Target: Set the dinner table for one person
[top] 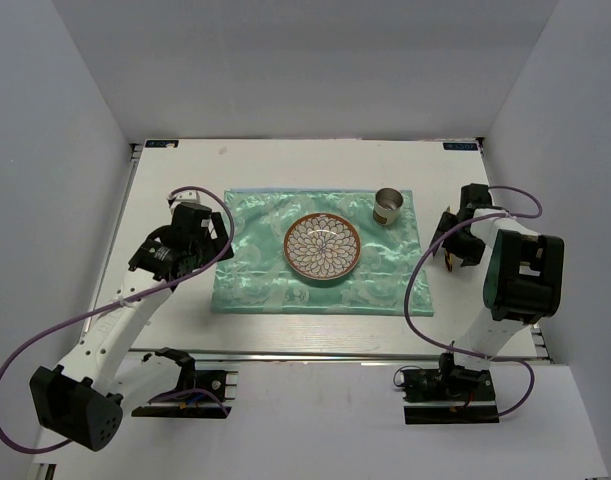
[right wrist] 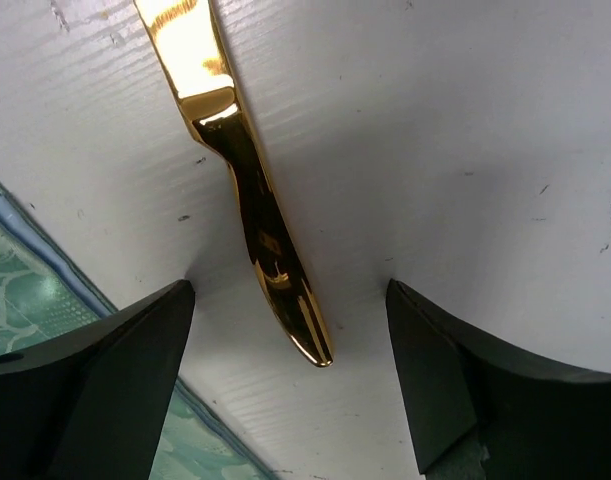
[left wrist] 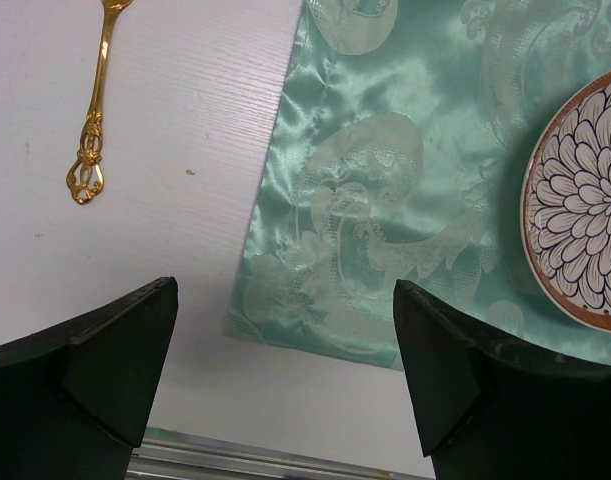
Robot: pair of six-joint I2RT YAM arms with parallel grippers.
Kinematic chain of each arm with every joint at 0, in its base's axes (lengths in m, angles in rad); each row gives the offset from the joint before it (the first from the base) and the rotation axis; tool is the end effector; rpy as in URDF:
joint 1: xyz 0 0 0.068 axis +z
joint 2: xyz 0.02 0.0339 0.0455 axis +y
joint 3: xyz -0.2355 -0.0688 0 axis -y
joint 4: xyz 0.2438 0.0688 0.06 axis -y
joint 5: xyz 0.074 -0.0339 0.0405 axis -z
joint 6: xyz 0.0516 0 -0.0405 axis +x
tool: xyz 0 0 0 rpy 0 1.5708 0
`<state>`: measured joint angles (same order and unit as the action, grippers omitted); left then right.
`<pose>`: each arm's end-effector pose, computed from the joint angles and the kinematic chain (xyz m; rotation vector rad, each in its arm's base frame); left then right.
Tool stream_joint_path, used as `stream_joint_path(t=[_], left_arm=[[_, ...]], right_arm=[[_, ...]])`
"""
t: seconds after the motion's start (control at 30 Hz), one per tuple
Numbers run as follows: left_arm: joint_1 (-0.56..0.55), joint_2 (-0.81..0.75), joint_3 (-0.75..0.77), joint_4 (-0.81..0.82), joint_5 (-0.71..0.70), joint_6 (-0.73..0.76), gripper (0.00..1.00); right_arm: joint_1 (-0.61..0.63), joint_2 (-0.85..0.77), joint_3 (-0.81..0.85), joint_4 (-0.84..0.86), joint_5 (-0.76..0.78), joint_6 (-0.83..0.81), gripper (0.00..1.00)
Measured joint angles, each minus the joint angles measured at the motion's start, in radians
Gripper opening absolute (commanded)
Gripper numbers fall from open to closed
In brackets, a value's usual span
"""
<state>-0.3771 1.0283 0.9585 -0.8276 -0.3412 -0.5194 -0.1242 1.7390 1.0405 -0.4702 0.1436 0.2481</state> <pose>0.2130 -0.0658 0.2622 -0.3143 2.3782 0.0085 0.3302 -0.0487 0.1198 0.5441 2.6729 -0.1614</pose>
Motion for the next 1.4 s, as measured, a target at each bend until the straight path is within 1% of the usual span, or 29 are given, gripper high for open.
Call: stream_joint_path(t=[0.03,0.07,0.1,0.17,0.3,0.47,0.53,0.6,0.63,0.7,0.73,0.77,0.8,0.83,0.87,1.03,1.17,1.27,1.4], left_arm=[[0.0,0.0,0.0,0.001,0.002,0.0,0.98],[0.0,0.0,-0.001,0.001,0.003,0.001,0.98],[0.0,0.0,-0.001,0.002,0.006,0.003,0.98],[0.0,0.0,-0.002,0.002,0.01,0.004,0.98],[0.0,0.0,-0.002,0.005,0.014,0.007,0.98],[0.0,0.0,-0.002,0.011,0.018,0.008,0.98],[0.0,0.0,-0.002,0.013,0.018,0.008,0.98],[0.0,0.001,-0.002,0.013,0.019,0.01,0.98],[0.0,0.002,-0.002,0.014,0.02,0.01,0.98],[0.0,0.004,-0.002,0.016,0.021,0.011,0.98],[0.0,0.005,-0.002,0.018,0.021,0.011,0.98],[0.0,0.006,-0.002,0.019,0.022,0.011,0.98],[0.0,0.007,-0.002,0.02,0.024,0.013,0.98],[0.0,0.008,-0.002,0.02,0.024,0.013,0.98],[0.0,0.01,-0.002,0.02,0.025,0.014,0.98],[0.0,0.014,-0.002,0.02,0.028,0.014,0.98],[0.0,0.016,-0.002,0.02,0.028,0.014,0.98],[0.0,0.016,-0.002,0.02,0.028,0.014,0.98],[0.0,0.016,-0.002,0.02,0.028,0.014,0.98]], right_arm=[[0.0,0.0,-0.002,0.006,0.002,0.002,0.78],[0.0,0.001,-0.003,0.01,0.004,0.003,0.72],[0.0,0.003,-0.003,0.013,0.006,0.005,0.7],[0.0,0.004,-0.003,0.028,0.01,0.01,0.7],[0.0,0.001,-0.012,0.059,0.014,0.008,0.73],[0.0,0.01,-0.001,0.061,0.011,-0.002,0.74],[0.0,0.019,0.01,0.062,0.01,-0.007,0.74],[0.0,0.031,0.023,0.062,0.01,-0.011,0.71],[0.0,0.035,0.027,0.063,0.011,-0.013,0.62],[0.0,0.039,0.031,0.073,0.01,-0.017,0.5],[0.0,0.041,0.031,0.079,0.011,-0.017,0.31],[0.0,0.042,0.032,0.084,0.009,-0.019,0.24],[0.0,0.042,0.032,0.088,0.006,-0.017,0.21],[0.0,0.042,0.031,0.09,0.005,-0.014,0.05],[0.0,0.041,0.03,0.094,0.004,-0.016,0.0],[-0.001,0.006,-0.018,0.139,-0.015,0.002,0.0],[0.003,-0.056,-0.082,0.152,-0.04,0.013,0.0],[0.011,-0.14,-0.134,0.09,-0.054,0.022,0.0],[0.028,-0.275,-0.148,0.017,-0.07,0.032,0.0]])
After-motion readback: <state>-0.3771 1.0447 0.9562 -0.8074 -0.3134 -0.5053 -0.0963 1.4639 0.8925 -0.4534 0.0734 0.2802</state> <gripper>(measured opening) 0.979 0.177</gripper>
